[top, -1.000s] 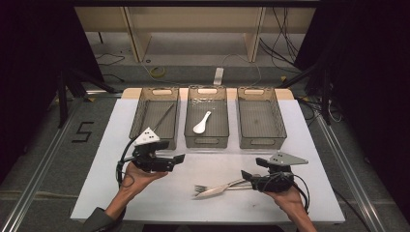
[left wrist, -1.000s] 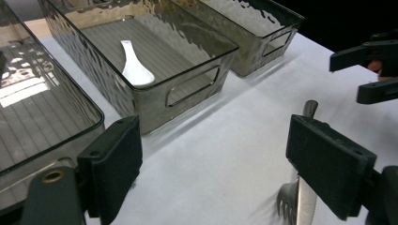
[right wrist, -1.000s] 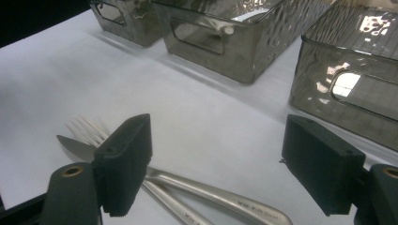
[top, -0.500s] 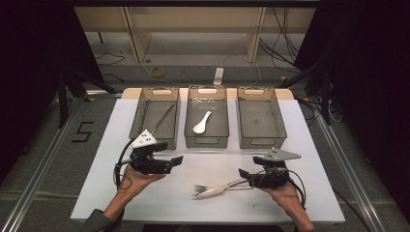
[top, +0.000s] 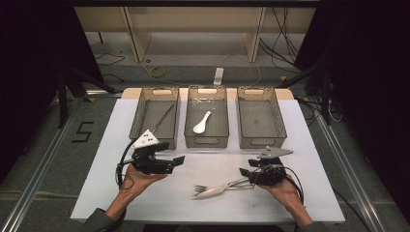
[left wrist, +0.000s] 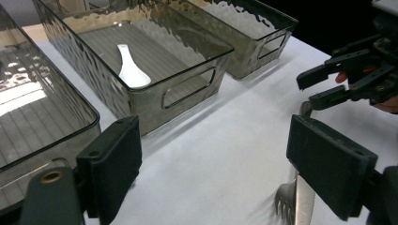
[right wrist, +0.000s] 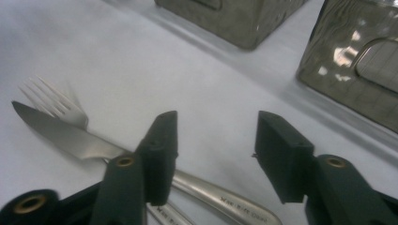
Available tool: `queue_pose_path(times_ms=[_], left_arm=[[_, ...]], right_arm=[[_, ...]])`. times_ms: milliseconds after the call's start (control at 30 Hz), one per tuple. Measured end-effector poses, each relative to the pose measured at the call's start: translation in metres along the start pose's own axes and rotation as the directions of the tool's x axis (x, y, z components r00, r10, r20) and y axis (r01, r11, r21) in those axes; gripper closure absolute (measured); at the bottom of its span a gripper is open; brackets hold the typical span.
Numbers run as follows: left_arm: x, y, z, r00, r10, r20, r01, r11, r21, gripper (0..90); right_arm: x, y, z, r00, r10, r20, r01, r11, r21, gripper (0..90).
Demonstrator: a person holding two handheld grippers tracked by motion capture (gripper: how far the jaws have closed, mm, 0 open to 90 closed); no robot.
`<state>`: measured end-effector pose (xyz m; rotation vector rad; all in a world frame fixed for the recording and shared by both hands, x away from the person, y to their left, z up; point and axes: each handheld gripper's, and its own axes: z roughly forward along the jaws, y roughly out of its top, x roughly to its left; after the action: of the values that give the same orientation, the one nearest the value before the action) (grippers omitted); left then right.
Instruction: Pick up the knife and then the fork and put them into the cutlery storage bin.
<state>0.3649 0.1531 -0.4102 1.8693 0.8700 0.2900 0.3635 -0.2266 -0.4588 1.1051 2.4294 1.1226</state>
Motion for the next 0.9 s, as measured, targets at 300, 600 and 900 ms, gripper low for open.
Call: queue_pose_path(times_ms=[300, 600, 900], left_arm=[[-0.002, 0.000, 0.002, 0.9999, 0.013, 0.008, -0.013, 0.9999, -0.003, 17.9], [-0.001, -0.001, 0.003, 0.9999, 0.011, 0.006, -0.011, 0.9999, -0.001, 17.9], [-0.001, -0.001, 0.002, 0.9999, 0.011, 0.008, -0.011, 0.9999, -0.001, 18.0]], right_arm=[[0.001, -0.001, 0.011, 0.9989, -0.044, 0.015, 0.043, 0.996, 0.080, 75.2], [-0.008, -0.002, 0.020, 0.9968, -0.049, 0.064, 0.039, 0.988, 0.149, 89.1], [-0.011, -0.005, 0.018, 0.9985, -0.017, 0.052, 0.006, 0.979, 0.202, 90.0]])
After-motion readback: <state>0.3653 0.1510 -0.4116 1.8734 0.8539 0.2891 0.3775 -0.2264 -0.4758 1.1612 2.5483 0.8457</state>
